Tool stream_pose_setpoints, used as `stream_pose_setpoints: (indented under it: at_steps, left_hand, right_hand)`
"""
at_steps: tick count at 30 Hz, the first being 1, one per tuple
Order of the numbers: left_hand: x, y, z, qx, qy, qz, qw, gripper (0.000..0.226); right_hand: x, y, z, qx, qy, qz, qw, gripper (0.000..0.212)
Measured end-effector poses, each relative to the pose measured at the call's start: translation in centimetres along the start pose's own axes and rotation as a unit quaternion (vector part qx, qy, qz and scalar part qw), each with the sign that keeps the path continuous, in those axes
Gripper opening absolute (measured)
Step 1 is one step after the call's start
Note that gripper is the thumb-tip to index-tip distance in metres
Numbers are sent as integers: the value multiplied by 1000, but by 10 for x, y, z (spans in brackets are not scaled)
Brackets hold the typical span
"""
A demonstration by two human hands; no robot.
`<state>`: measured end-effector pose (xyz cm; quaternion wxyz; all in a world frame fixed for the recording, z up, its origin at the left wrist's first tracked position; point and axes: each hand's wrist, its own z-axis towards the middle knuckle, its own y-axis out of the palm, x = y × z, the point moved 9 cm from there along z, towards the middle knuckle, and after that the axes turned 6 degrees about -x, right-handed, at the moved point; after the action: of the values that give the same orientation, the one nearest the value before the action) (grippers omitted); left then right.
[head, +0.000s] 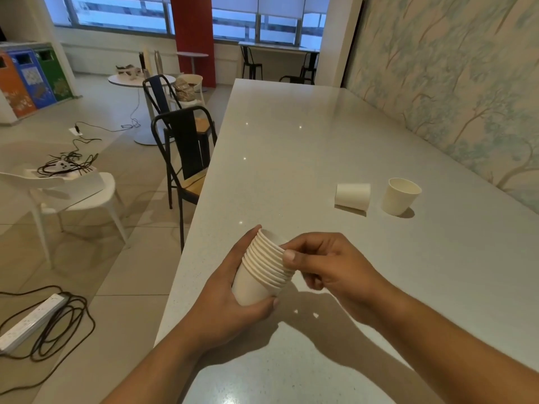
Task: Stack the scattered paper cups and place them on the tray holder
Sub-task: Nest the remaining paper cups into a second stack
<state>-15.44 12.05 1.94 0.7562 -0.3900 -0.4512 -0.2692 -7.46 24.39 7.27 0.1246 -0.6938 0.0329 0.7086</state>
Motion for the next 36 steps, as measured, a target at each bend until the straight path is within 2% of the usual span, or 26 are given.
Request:
stream_pose_setpoints:
  at_steps: [3,5,7,10,11,13,17,21,24,26,29,32,34,36]
  left_hand:
    - [1,-1,1,6,2,1,1000,96]
    - [0,0,2,3,2,0,1000,96]
    - [-1,1,3,2,7,1,1000,96]
    - [-2,0,3,4,6,1,1000,96]
    - [-3,-1,3,4,6,2,1000,96]
    - [-3,-1,3,6,3,4,1000,96]
    - [-4,-2,4,8,-4,12,1000,96]
    - [-3,-4,3,13,-8,12,1000,95]
    - [-3,-4,2,14,-13,10,1000,94]
    - [-3,-5,2,15,-16,8,1000,94]
    - [-4,-5,2,11,-22,-7,1000,95]
    - [-6,-5,2,10,-28,-14,999,95]
    - [-8,-4,3,7,-29,-16,999,95]
    - [-9,-4,4,9,-31,-19,999,95]
  right_hand:
    - [7,3,1,-22,7,23,999,14]
    - [5,-14,6,-2,2,15,1000,26]
    - [7,-57,16,114,-1,22,993,33]
    - [31,-147,16,347,53,29,936,15]
    - [41,-172,15,389,81,20,917,19]
    - [59,-207,18,415,119,7,902,28]
    - [81,-232,36,406,162,-8,899,36]
    - [92,-235,53,400,178,21,899,30]
    - [90,-237,56,422,172,-18,890,26]
    - [81,-228,59,414,150,-33,897,24]
    - [57,-189,65,326,86,-11,941,14]
    - [19,-135,57,191,1,-22,981,13]
    - [-11,-99,43,111,-68,-84,988,16]
    - [-34,-70,30,58,-126,-177,974,22]
